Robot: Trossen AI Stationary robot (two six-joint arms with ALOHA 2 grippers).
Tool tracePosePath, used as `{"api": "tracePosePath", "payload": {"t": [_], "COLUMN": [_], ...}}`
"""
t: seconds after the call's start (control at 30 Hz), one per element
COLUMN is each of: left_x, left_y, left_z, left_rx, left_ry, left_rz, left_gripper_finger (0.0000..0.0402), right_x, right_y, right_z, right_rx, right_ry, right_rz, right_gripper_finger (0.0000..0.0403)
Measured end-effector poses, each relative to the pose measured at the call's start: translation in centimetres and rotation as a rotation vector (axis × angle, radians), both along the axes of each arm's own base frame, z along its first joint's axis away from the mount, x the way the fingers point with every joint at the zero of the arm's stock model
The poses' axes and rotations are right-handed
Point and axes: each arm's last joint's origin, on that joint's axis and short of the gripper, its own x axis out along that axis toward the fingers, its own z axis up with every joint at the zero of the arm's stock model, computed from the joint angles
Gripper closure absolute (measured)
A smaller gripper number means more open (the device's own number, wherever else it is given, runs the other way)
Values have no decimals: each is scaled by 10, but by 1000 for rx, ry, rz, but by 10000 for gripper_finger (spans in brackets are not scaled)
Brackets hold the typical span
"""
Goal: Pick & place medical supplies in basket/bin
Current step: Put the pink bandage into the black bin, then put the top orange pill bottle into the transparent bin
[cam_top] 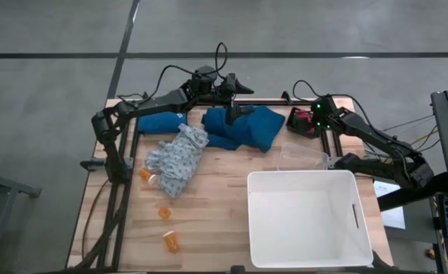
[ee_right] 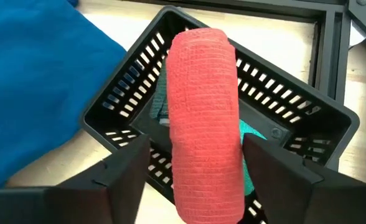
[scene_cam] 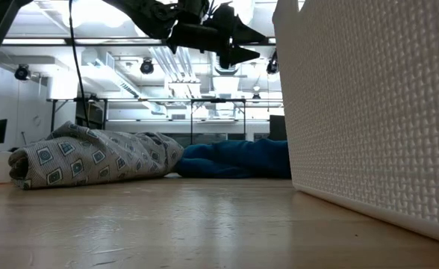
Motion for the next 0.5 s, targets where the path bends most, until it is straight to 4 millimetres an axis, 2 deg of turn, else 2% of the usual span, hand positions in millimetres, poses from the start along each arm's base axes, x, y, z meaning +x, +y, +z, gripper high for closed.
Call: {"api": "tracePosePath", "payload": {"t": [0.23, 0.5], "left_x": [0, 0], "left_y": [0, 0], "left_z": [0, 0], "left_rx": [0, 0], "left_ry": [0, 0], "left_rz": [0, 1], "left_gripper_finger": [14, 16], "right_x": [0, -1], "right_y": [0, 4], "right_z": [0, 14], "right_rx": [-5, -41], "right_ry": [-6, -92], "right_rz": [-5, -3], "right_gripper_finger": [117, 123]}}
